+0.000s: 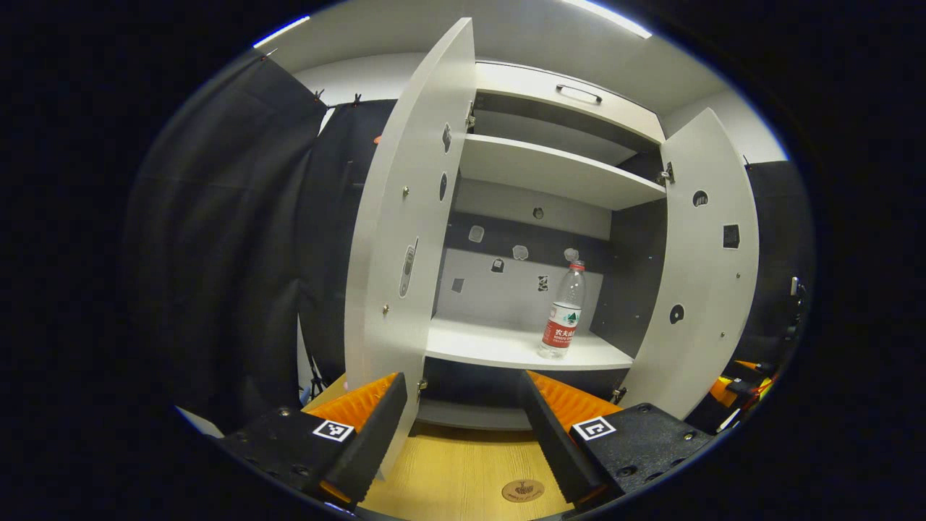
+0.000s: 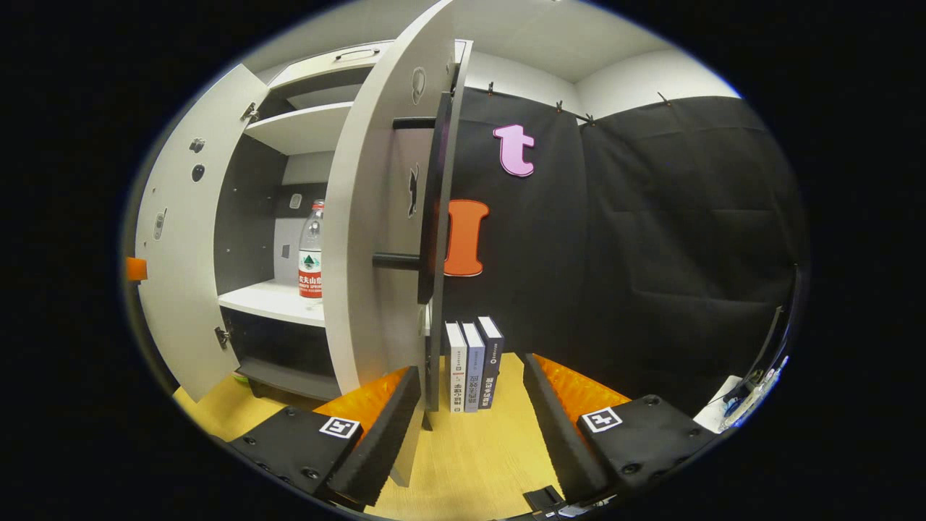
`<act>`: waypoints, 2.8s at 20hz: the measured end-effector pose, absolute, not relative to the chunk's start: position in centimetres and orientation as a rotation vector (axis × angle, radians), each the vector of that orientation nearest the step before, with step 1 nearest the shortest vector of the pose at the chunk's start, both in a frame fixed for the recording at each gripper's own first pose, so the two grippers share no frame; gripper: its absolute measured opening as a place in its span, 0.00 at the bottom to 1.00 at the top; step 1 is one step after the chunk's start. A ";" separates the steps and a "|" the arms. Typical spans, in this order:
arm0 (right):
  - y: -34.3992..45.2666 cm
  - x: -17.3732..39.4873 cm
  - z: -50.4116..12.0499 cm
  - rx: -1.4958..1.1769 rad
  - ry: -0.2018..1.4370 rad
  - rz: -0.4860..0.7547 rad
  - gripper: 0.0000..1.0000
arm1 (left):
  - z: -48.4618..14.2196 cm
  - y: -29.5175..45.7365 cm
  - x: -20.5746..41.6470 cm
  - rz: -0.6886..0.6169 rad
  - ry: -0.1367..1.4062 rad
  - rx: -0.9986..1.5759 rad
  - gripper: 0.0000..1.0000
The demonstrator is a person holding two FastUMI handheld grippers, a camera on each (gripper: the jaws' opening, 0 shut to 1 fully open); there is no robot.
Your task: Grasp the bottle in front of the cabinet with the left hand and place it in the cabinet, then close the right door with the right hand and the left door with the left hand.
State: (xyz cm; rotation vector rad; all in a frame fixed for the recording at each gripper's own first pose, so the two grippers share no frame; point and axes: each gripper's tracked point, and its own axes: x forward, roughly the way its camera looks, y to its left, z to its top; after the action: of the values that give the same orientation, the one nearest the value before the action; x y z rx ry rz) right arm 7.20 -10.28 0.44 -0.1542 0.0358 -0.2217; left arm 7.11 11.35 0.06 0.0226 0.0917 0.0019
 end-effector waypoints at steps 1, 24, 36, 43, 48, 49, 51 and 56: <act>-9.7 7.3 0.4 -0.153 0.037 -0.214 0.95 | 0.2 11.6 7.0 0.002 0.091 0.024 0.95; 1.7 12.1 -0.5 -0.171 0.035 -0.028 0.95 | 1.1 21.0 4.2 0.136 0.080 0.041 0.95; 1.1 11.0 0.4 -0.182 0.018 -0.050 0.95 | 1.1 26.1 7.2 0.229 0.076 0.085 0.94; -1.2 9.8 1.4 -0.189 0.007 -0.097 0.95 | 0.9 25.6 7.9 0.202 0.082 0.068 0.94; -2.2 8.2 1.5 -0.195 0.019 -0.108 0.95 | 0.2 23.0 8.2 0.156 0.090 0.042 0.94; -2.4 7.8 1.7 -0.200 0.016 -0.114 0.95 | 0.0 22.3 8.3 0.139 0.095 0.037 0.94; -3.1 7.0 2.3 -0.211 0.006 -0.133 0.95 | -0.2 20.8 8.7 0.105 0.103 0.025 0.94; -4.5 4.7 3.0 -0.183 -0.004 -0.164 0.95 | -0.8 17.9 9.6 0.036 0.121 0.022 0.94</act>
State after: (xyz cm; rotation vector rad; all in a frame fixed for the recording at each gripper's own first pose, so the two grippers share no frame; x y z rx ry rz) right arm 4.74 -4.51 3.03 -0.1835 -0.0044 -0.1642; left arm 9.58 17.89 -0.81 0.0220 0.1210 0.0356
